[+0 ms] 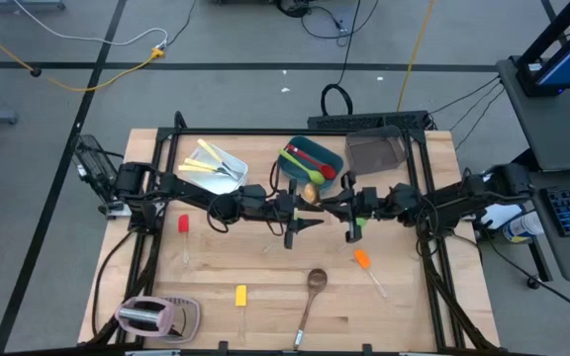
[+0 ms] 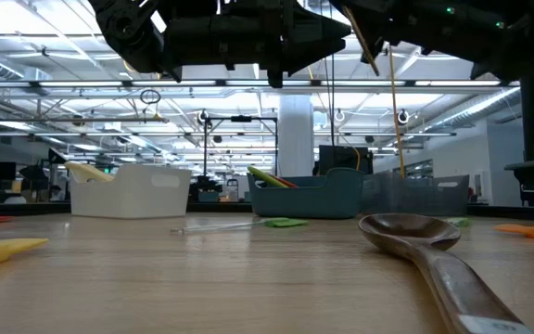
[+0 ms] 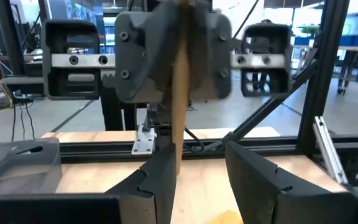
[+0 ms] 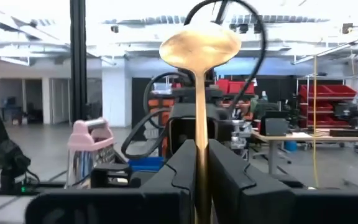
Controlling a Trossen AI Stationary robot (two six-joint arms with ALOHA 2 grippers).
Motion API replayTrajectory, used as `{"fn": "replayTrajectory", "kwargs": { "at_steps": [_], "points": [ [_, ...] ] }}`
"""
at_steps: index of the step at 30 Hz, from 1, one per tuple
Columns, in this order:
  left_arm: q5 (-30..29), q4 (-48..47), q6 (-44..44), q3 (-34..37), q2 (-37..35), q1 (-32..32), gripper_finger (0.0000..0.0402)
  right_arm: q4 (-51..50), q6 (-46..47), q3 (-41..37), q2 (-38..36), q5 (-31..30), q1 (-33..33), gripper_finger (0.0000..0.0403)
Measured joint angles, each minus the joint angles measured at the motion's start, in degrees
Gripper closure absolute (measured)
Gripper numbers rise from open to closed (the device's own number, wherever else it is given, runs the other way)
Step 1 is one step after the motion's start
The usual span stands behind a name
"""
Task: Pick & Place Kitchen Items
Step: Put the gold serving spoon into the blue bin
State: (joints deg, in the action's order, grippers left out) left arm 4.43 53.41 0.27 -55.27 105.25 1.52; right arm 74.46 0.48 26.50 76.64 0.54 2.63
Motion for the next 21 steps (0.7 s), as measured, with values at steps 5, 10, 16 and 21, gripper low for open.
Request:
{"fn": "replayTrajectory", "kwargs": {
  "at_steps": [5,10,16,21],
  "points": [
    [-0.1,0.5,-2.9,0.0,0.0,0.0,0.0261,-0.5,-1.6,3.5,3.7,1.2,0.0,0.0384],
    [-2.9,0.4,-3.0,0.0,0.0,0.0,0.0261,-0.6,-1.6,5.3,6.4,1.2,0.0,0.0384],
    [-3.0,0.7,-3.0,0.0,0.0,-0.3,0.0268,-0.5,-4.4,5.8,7.0,1.1,0.0,0.0383],
    [-3.0,-0.7,-2.4,0.0,0.0,-0.3,0.0333,0.3,-6.1,5.8,6.2,0.8,0.0,0.0367]
  ]
}}
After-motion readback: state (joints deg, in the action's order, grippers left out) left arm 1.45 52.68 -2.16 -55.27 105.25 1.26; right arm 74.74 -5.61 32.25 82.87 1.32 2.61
